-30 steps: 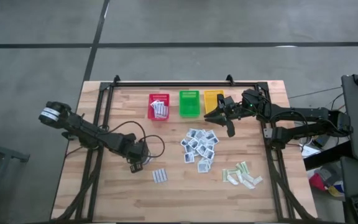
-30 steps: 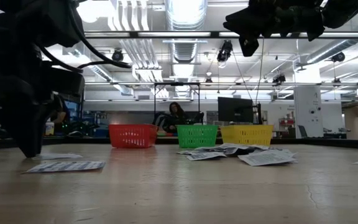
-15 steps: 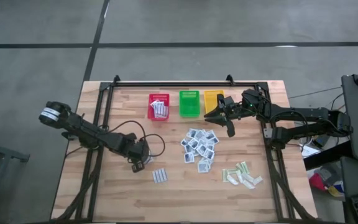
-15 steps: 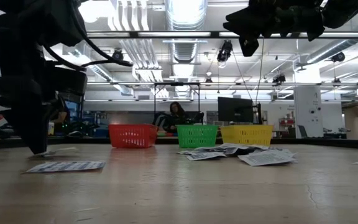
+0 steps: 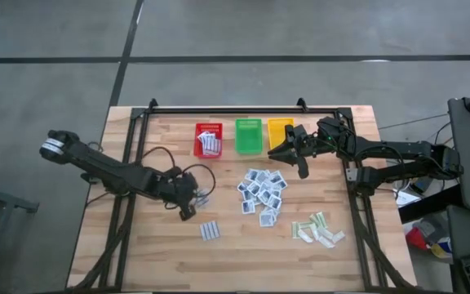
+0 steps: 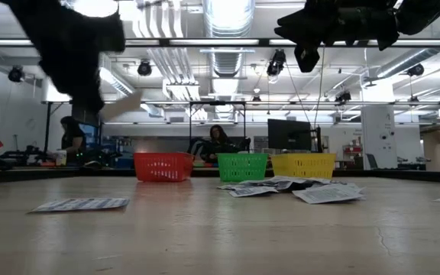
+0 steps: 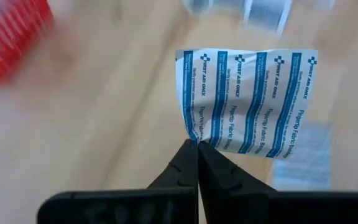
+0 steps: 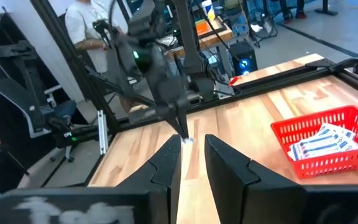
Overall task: Pick & Place First Aid Supplies
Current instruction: Put the blue bandage into the red basket
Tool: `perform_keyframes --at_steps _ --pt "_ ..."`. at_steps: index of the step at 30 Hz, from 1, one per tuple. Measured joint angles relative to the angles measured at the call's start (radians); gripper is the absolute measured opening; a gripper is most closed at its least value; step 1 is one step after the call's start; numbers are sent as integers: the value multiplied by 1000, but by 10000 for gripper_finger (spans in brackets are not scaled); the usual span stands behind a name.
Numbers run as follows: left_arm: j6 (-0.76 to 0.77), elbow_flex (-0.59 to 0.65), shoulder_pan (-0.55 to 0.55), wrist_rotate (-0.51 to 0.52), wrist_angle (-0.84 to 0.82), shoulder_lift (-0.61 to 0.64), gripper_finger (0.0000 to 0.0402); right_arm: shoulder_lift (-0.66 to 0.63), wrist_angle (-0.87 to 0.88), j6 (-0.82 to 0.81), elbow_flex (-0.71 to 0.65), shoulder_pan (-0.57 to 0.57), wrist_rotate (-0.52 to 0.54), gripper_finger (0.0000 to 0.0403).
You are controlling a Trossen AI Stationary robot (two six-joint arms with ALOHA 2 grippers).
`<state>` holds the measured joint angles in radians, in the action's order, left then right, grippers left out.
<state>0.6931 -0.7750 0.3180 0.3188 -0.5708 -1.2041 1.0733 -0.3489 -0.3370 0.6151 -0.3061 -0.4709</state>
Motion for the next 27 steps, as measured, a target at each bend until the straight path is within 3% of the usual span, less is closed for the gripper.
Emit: perform_keyframes --at_steps 4,9,21,27 --pt "-99 -66 -2 59 52 47 0 0 0 0 0 0 0 75" --pt "-250 -119 -2 50 215 103 0 0 0 0 0 0 0 81" --pt "-405 -71 -2 -338 795 195 0 0 0 -4 0 0 0 68" --pt "-405 -55 -2 -388 885 195 0 0 0 -4 0 0 0 73"
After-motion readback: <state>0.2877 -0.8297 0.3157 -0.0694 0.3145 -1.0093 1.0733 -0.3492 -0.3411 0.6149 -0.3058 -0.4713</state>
